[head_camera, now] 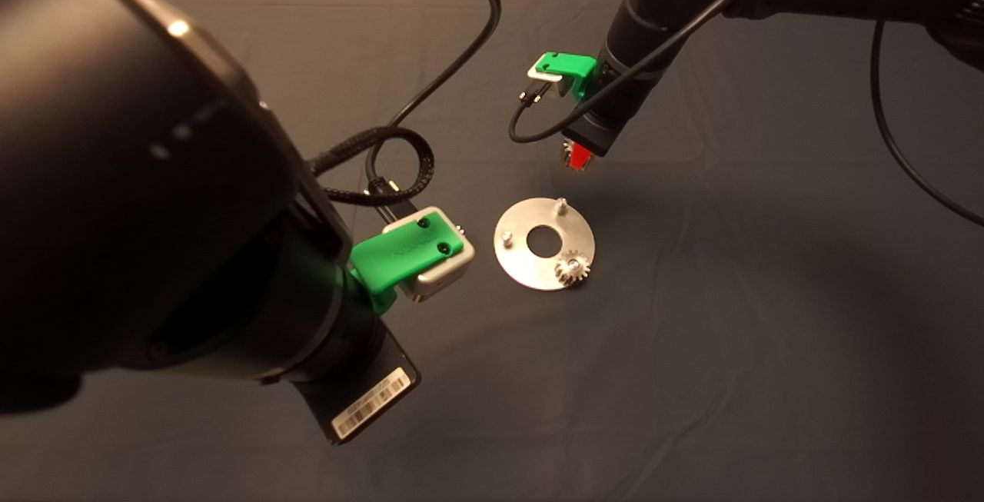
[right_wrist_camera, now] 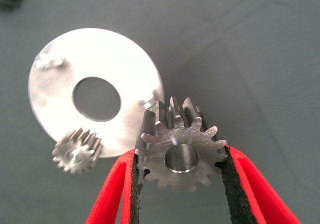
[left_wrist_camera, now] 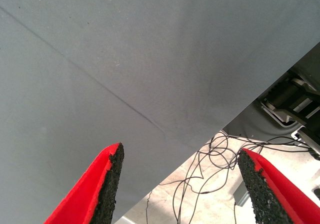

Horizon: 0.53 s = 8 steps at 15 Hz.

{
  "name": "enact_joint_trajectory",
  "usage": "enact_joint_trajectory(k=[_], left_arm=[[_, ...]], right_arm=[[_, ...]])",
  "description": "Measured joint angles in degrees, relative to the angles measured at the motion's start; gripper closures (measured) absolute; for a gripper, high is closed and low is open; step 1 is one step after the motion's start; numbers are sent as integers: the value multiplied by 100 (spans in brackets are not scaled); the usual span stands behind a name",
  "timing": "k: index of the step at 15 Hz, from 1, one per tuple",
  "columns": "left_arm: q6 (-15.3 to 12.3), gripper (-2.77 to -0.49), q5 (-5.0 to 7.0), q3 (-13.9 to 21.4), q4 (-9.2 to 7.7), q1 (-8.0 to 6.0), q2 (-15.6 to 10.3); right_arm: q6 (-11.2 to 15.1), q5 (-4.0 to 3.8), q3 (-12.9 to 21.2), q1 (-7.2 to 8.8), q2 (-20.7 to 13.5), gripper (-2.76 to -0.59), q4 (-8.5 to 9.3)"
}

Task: Install three planetary gears onto the carrier pins

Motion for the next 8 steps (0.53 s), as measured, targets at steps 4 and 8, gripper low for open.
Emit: enact_joint_trajectory(k=[4, 8], left_arm=[[0, -162, 2, 0, -2, 0, 0], [0, -162, 0, 0, -2, 0, 0]], right_arm=[[-3, -23, 27, -51, 1, -92, 7], [-3, -23, 30, -187, 0, -93, 7]])
